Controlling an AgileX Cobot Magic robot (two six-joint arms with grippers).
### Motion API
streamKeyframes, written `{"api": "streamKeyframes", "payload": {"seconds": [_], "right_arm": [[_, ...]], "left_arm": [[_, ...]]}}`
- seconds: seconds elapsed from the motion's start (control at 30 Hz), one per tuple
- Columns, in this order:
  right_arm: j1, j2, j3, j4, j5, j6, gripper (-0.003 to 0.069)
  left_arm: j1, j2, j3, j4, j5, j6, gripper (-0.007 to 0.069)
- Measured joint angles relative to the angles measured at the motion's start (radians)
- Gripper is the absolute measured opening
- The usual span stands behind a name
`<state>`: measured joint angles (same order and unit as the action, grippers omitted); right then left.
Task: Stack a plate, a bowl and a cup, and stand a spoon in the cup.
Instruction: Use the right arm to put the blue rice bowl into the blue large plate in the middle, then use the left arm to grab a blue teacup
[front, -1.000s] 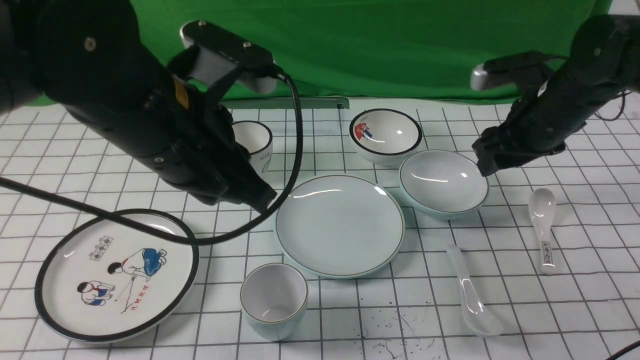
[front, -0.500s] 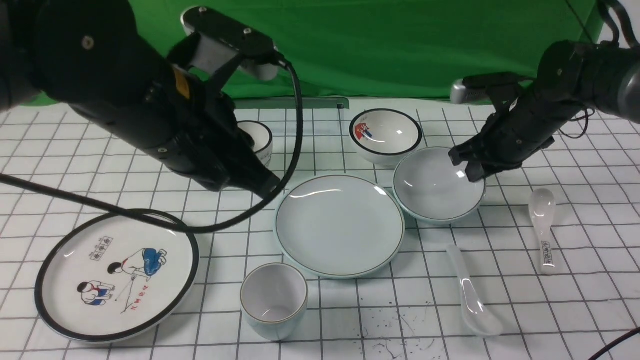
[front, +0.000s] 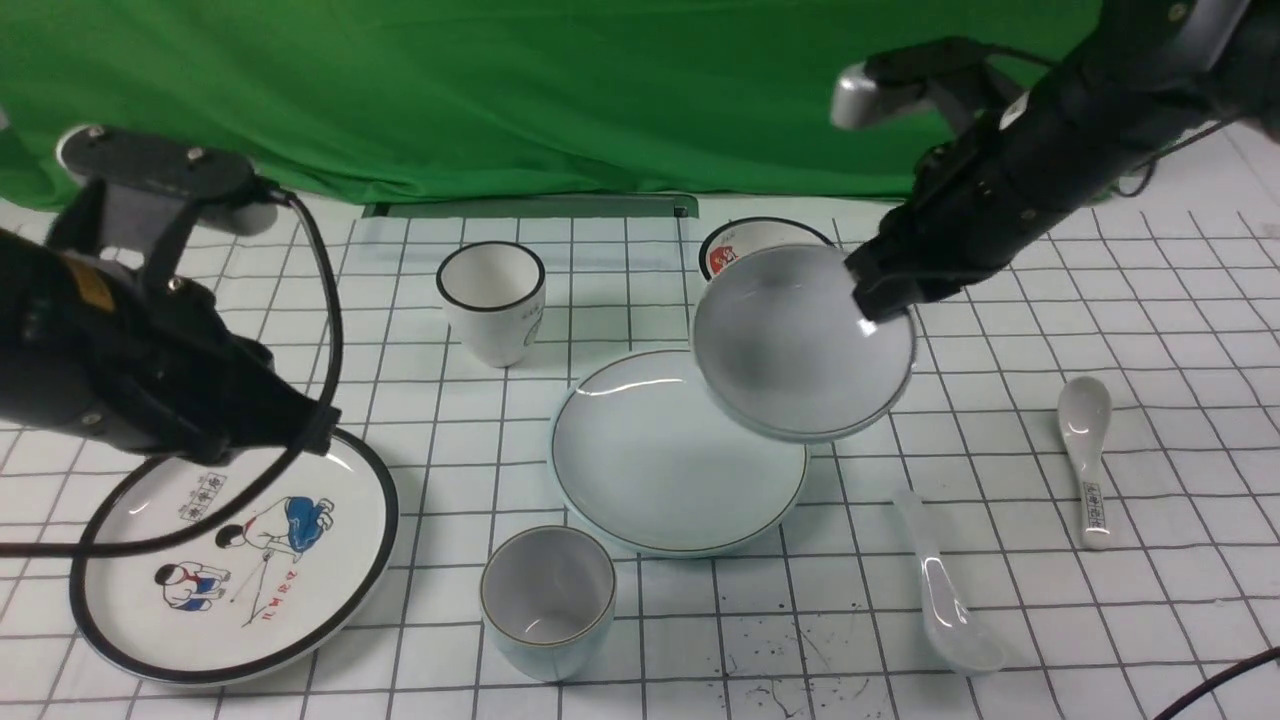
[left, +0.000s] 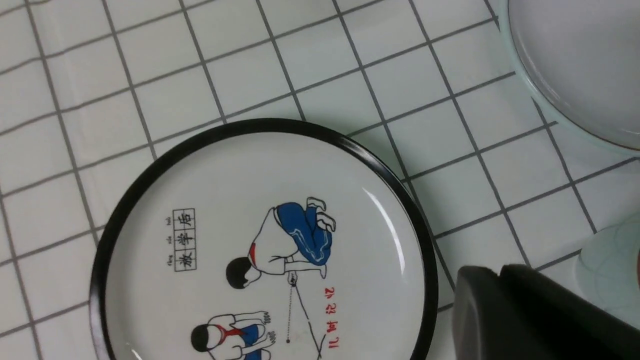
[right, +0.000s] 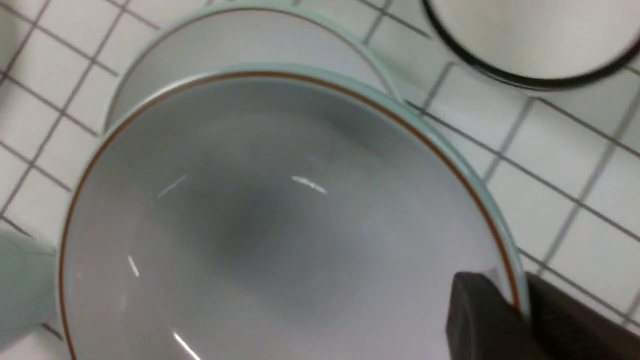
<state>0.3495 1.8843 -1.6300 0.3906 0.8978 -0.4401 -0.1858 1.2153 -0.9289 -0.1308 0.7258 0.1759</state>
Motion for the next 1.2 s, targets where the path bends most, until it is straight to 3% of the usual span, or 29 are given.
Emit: {"api": "streamKeyframes", "payload": {"seconds": [0.2, 0.67, 0.77, 0.97, 1.1, 1.2], "right_arm": [[0.075, 0.112, 0.001, 0.017, -0.135, 0.065, 0.0076], [0.086, 0.223, 0.002, 0.026, -0.233, 0.151, 0.0087], [0.086, 0.224, 0.001, 0.026, -0.233, 0.153, 0.0171], [0.086, 0.192, -0.079, -0.028, -0.106, 0.133, 0.0445], [0.086, 0.129, -0.167, -0.116, 0.039, 0.106, 0.0492], [0.087, 0.051, -0.224, -0.227, 0.181, 0.102, 0.0498]], "left_arm": [[0.0, -0.003, 0.018, -0.048, -0.035, 0.042, -0.0011], [0.001, -0.003, 0.018, -0.053, -0.053, 0.044, -0.0011], [0.001, -0.003, 0.018, -0.053, -0.062, 0.062, -0.0011], [-0.005, -0.003, -0.01, -0.055, -0.012, 0.077, 0.0035], [-0.073, -0.001, -0.027, -0.061, 0.049, 0.097, 0.0133], [-0.179, 0.041, -0.031, -0.069, 0.098, 0.09, 0.0286]]}}
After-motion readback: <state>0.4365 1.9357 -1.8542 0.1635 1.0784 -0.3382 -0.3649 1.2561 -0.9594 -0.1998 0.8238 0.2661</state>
